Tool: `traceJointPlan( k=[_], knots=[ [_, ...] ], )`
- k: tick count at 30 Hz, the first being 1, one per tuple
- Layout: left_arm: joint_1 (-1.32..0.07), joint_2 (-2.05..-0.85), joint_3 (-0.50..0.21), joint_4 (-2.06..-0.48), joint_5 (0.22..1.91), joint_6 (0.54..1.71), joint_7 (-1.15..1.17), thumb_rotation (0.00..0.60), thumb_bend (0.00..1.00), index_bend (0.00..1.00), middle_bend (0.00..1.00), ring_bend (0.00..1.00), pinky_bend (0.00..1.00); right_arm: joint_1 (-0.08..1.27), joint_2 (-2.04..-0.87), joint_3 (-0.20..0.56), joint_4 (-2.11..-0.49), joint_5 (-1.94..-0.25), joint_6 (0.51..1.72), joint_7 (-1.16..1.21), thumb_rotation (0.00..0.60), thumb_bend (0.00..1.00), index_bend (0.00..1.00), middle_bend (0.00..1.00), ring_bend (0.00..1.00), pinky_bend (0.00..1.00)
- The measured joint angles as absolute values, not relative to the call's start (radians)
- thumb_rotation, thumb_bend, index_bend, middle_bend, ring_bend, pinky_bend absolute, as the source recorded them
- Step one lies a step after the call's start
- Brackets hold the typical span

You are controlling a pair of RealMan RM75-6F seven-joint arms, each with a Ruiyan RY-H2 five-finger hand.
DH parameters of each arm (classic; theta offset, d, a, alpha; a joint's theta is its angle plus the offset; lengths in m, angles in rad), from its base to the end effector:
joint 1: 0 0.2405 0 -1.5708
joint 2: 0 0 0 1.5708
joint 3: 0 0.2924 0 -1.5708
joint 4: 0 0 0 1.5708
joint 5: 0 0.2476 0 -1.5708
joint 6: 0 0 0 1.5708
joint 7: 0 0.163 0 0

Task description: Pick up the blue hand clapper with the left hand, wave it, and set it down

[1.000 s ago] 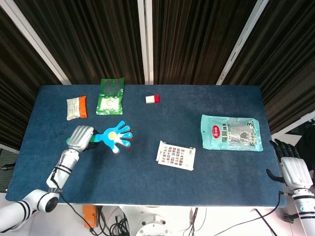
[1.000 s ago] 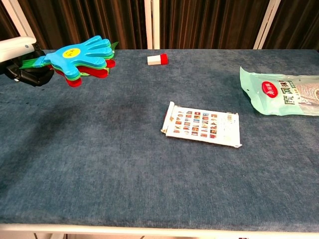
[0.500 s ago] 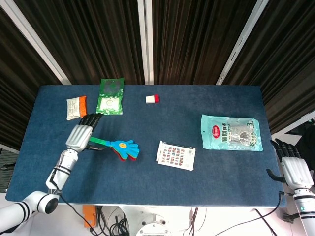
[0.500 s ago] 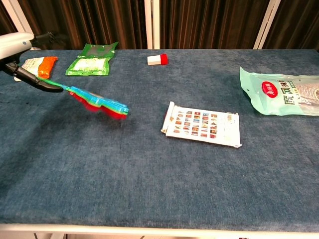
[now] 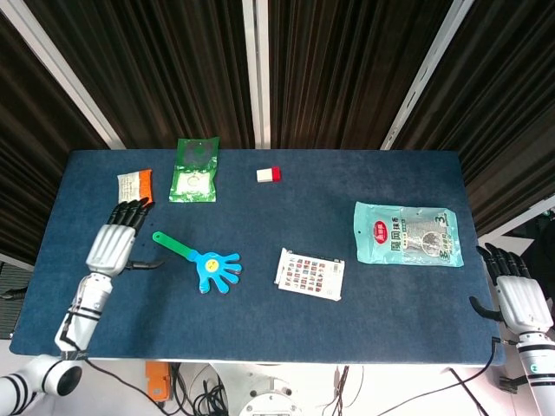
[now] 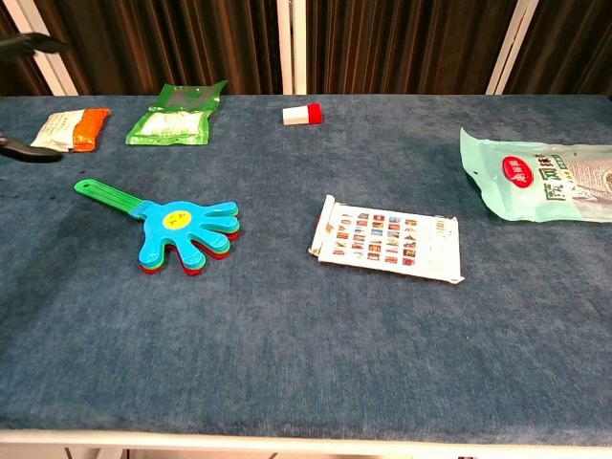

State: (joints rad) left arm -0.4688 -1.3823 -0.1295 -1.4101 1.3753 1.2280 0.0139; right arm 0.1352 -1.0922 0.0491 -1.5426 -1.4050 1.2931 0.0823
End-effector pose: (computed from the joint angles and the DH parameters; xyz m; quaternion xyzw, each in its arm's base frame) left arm -0.2853 0.3544 0.0429 -0.6533 -0.3741 -0.4335 0.4952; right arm -0.3938 -0.2238 0.1392 0.6010 -0.4464 0.3290 0.5756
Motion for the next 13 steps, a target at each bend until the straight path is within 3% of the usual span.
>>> traceJointPlan(
  k=[5, 9, 13],
  knots=[
    [-0.347, -1.345, -0.061, -1.397, 1.441, 1.401, 0.049, 0.441, 0.13, 0.00, 0.00, 0.00, 0.00, 0.133, -1.098, 0.051, -1.543, -1.412, 1.304, 0.092, 0.600, 0.20, 0.00, 0.00, 0.00, 0.00],
    [-0.243, -1.300, 0.016, -1.382, 1.482, 1.483, 0.058, 0.263, 0.13, 0.00, 0.00, 0.00, 0.00, 0.139, -1.108, 0.052, -1.543, -1.419, 1.301, 0.087, 0.600, 0.20, 0.00, 0.00, 0.00, 0.00],
    [-0.178, -1.247, 0.061, -1.394, 1.489, 1.497, 0.034, 0.240, 0.13, 0.00, 0.00, 0.00, 0.00, 0.147, -1.115, 0.048, -1.549, -1.433, 1.297, 0.068, 0.600, 0.20, 0.00, 0.00, 0.00, 0.00]
  ],
)
